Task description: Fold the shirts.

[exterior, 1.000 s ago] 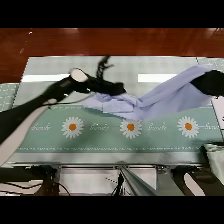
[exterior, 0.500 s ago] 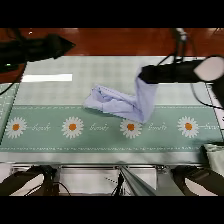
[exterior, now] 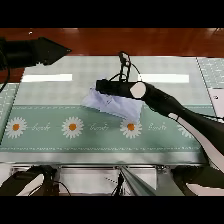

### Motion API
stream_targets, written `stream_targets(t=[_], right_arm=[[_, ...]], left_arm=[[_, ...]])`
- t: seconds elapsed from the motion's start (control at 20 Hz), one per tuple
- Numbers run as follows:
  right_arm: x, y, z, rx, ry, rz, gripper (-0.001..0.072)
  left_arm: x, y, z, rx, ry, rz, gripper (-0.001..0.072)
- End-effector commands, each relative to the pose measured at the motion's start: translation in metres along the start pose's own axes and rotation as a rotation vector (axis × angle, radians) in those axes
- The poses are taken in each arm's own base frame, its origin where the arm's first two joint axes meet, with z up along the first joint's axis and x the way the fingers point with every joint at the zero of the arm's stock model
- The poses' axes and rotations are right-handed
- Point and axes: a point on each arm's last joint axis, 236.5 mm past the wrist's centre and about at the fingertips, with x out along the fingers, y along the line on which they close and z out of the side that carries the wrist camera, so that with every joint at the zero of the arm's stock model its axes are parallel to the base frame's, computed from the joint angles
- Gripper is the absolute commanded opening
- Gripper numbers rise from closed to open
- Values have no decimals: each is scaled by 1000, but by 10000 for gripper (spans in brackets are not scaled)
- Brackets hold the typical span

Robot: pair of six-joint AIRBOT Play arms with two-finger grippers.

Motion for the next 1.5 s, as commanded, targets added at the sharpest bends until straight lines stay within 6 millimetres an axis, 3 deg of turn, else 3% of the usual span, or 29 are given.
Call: stream_targets(t=[0.0, 0.15, 0.25, 0.35, 0.45, 0.6, 0.65, 0.7, 0.75, 0.8, 0.95, 1.2, 1.45], right_arm=[[10, 5, 10, 64, -83, 19, 445], [-26, 3, 55, 26, -163, 19, 454], [-67, -7, 89, -60, -203, -18, 453], [-122, -37, 112, -191, -189, -135, 453], [-185, -99, 116, -325, -100, -380, 453], [-296, -221, 86, -319, 178, -854, 450], [-322, -251, 67, -261, 265, -931, 452], [-328, -268, 47, -189, 318, -914, 462], [-318, -275, 24, -79, 335, -818, 574], [-300, -273, 7, 39, 318, -699, 625], [-243, -250, -23, 276, 219, -386, 625], [-177, -234, -72, 379, 272, -253, 625], [-114, -203, -75, 438, 232, -121, 625]], left_arm=[[9, -11, -17, -1, 48, -33, 29], [14, -4, -29, -19, 72, -25, 30], [13, 4, -32, 1, 84, 9, 29], [11, 16, -33, 15, 93, 48, 30], [4, 33, -32, 19, 96, 100, 30], [-9, 60, -29, 8, 91, 175, 30], [-13, 65, -29, 1, 90, 187, 30], [-16, 68, -29, -6, 91, 194, 30], [-17, 70, -30, -9, 95, 196, 30], [-18, 70, -32, -10, 105, 196, 30], [-18, 70, -42, -13, 143, 193, 30], [-14, 78, -59, -56, 177, 196, 30], [-9, 86, -77, -108, 210, 198, 30]])
